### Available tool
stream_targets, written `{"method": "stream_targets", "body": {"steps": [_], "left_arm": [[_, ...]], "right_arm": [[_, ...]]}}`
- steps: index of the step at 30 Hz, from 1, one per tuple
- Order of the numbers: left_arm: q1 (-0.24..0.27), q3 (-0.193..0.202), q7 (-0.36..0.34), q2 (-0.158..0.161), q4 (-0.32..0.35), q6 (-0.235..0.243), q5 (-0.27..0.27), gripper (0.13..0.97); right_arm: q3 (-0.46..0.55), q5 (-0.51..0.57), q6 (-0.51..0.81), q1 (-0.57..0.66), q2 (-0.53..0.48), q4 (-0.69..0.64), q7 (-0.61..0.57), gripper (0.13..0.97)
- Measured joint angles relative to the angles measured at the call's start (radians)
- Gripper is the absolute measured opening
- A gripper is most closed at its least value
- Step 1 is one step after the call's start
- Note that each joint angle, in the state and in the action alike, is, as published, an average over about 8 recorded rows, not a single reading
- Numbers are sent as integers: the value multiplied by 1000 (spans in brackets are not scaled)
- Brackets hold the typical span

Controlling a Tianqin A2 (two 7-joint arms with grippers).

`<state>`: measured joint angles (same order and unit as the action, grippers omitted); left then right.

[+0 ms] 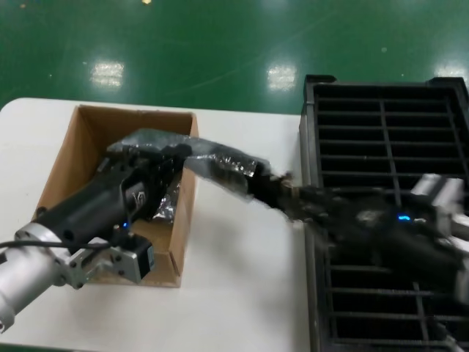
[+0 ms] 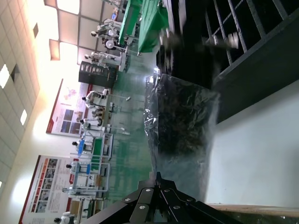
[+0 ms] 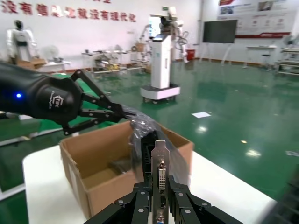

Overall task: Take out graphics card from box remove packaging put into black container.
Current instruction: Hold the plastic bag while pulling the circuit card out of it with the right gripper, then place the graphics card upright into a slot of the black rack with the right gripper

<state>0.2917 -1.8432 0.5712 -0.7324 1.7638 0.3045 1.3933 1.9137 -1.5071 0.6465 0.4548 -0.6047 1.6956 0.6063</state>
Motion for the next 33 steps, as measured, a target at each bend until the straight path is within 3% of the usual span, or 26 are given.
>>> {"method": "stream_targets", "body": {"steps": [8, 14, 27, 33], "left_arm": [[0, 0, 0, 0, 0, 0, 0, 140], [0, 0, 0, 0, 0, 0, 0, 140], [0, 0, 0, 0, 0, 0, 0, 140], [0, 0, 0, 0, 0, 0, 0, 140]], "right_arm": [[-170, -12, -42, -211, -182, 197, 91, 188], [-264, 21, -63, -327, -264, 261, 145, 188], [-282, 35, -65, -348, -277, 270, 159, 188], [-239, 116, -32, -280, -259, 259, 202, 188]]}}
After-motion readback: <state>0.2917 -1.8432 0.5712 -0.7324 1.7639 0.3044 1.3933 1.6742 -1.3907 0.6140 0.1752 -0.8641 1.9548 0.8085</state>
